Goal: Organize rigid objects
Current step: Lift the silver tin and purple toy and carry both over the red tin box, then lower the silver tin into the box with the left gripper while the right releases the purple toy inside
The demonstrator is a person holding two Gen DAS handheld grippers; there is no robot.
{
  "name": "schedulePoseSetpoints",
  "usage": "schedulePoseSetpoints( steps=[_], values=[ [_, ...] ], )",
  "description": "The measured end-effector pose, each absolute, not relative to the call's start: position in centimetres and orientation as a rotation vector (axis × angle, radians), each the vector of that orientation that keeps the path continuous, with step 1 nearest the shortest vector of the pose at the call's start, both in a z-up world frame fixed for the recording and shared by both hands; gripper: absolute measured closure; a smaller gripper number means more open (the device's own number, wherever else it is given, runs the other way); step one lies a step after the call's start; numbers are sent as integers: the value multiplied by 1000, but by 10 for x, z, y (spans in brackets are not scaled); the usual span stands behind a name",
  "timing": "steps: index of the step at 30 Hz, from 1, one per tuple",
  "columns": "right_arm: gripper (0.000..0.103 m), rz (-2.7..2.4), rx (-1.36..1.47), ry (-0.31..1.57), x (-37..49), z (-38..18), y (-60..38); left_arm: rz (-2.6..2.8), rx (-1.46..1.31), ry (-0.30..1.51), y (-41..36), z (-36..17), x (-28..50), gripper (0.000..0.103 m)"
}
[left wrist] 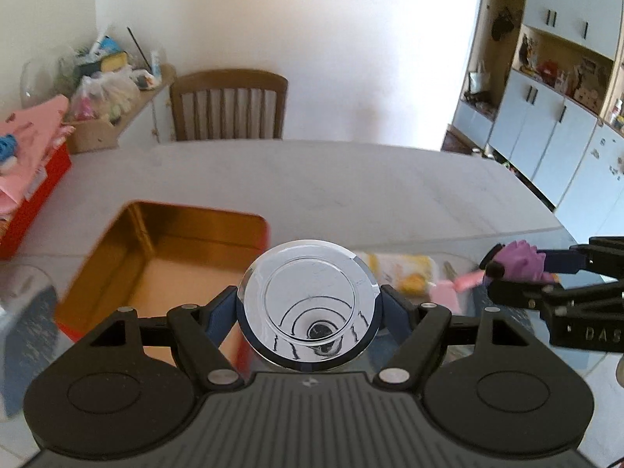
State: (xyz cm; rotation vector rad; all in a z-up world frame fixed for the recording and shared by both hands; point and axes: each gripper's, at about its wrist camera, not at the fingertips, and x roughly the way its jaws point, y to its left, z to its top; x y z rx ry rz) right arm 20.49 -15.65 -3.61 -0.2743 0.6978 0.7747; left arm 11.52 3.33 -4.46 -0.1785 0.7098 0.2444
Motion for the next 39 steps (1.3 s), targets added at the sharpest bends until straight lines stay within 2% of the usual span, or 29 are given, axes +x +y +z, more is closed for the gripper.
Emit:
schedulePoseSetpoints(
  steps=[7, 21, 30, 39],
  values=[
    [49, 841, -310, 679, 191, -32, -92, 304, -184, 687, 90, -37, 113, 26],
    [49, 978, -491, 654, 164, -52, 23, 323, -211, 793, 188, -66, 163, 26],
    [49, 1036, -626, 681, 154, -84, 72, 283, -213, 873, 210, -93, 188, 26],
    [50, 1030, -596, 749, 159, -104, 89, 259, -165, 919, 207, -114, 202, 26]
  ],
)
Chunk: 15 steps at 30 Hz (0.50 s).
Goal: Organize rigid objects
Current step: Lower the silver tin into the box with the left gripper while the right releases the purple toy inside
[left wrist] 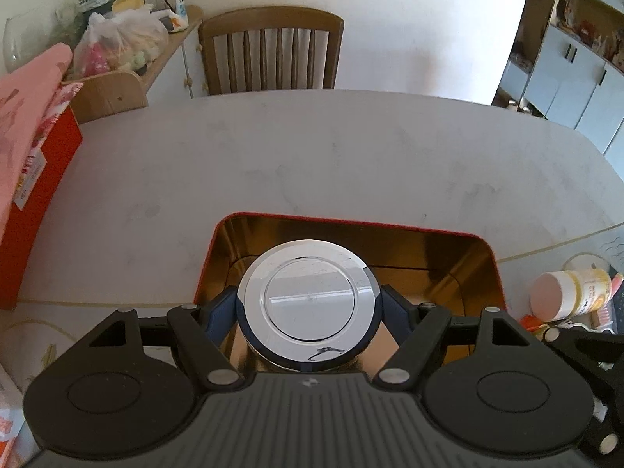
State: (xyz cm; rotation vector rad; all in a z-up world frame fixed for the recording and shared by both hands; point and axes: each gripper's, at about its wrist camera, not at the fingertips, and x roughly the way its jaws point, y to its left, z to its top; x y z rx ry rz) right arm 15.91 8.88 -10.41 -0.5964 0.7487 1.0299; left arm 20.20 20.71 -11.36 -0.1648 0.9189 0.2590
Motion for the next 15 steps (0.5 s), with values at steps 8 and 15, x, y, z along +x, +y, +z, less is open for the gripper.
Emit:
schedulePoseSetpoints(
  steps=[8, 15],
  values=[
    [49, 1026, -586, 798, 157, -112, 89, 246, -167, 949, 208, -124, 211, 26],
    [49, 1013, -562, 832, 162, -113, 91, 238, -137, 964, 206, -129, 217, 26]
  ],
)
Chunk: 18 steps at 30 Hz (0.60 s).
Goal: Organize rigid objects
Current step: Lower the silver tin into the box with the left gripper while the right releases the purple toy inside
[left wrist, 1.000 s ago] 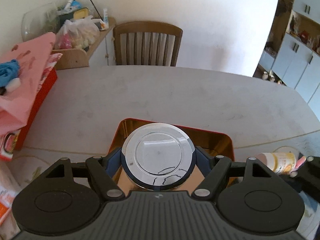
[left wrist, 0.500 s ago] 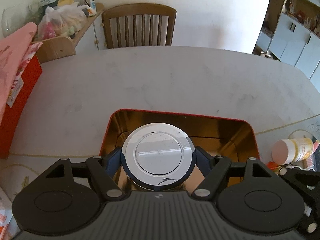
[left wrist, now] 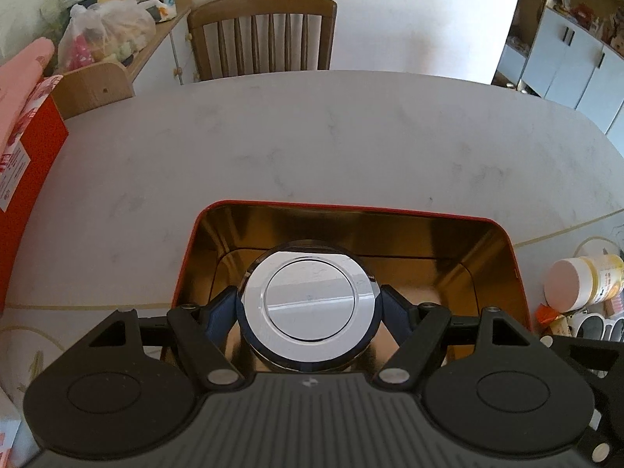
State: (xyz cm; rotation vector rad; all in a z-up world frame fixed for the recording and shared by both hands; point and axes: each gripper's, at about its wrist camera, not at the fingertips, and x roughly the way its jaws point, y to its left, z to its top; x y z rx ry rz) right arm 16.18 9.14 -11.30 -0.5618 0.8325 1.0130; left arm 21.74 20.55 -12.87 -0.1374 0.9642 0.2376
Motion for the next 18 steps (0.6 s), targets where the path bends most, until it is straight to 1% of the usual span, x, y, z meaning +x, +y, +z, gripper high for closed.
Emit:
schedulePoseSetpoints(
  steps=[1, 6, 9, 13, 18],
  values=[
    [49, 1012, -560, 838, 178, -116, 99, 236, -132, 968, 204, -129, 218, 26],
    [48, 1009, -560, 858, 186, -117, 101, 223, -120, 980, 202, -131, 221, 26],
    [45, 999, -558, 857, 187, -116, 99, 212, -124, 992, 200, -132, 223, 26],
    [38, 985, -547, 856, 189, -113, 95, 218, -129, 997, 200, -132, 222, 26],
    [38, 980, -527, 841, 186, -107, 90, 221, -174, 979, 203, -124, 217, 26]
  ],
)
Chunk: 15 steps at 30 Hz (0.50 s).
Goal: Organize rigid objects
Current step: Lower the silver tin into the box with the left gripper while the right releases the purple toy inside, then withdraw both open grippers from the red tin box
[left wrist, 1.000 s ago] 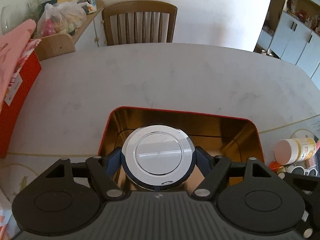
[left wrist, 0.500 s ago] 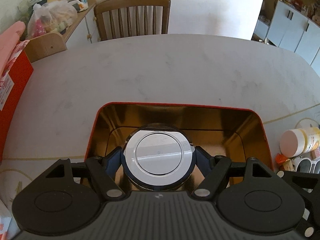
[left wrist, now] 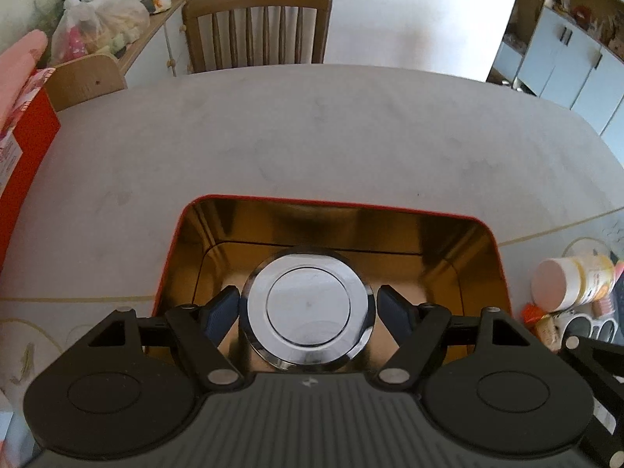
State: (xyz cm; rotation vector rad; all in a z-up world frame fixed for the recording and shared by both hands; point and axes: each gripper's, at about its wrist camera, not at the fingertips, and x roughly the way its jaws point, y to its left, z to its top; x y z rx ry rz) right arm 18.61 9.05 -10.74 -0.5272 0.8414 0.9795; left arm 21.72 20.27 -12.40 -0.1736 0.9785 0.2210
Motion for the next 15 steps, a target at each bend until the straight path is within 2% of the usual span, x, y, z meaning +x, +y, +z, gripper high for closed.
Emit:
schedulePoseSetpoints(
  steps=[15],
  values=[
    [26, 924, -430, 792, 174, -72, 53, 221, -149, 862, 185, -88, 180, 26]
  ],
)
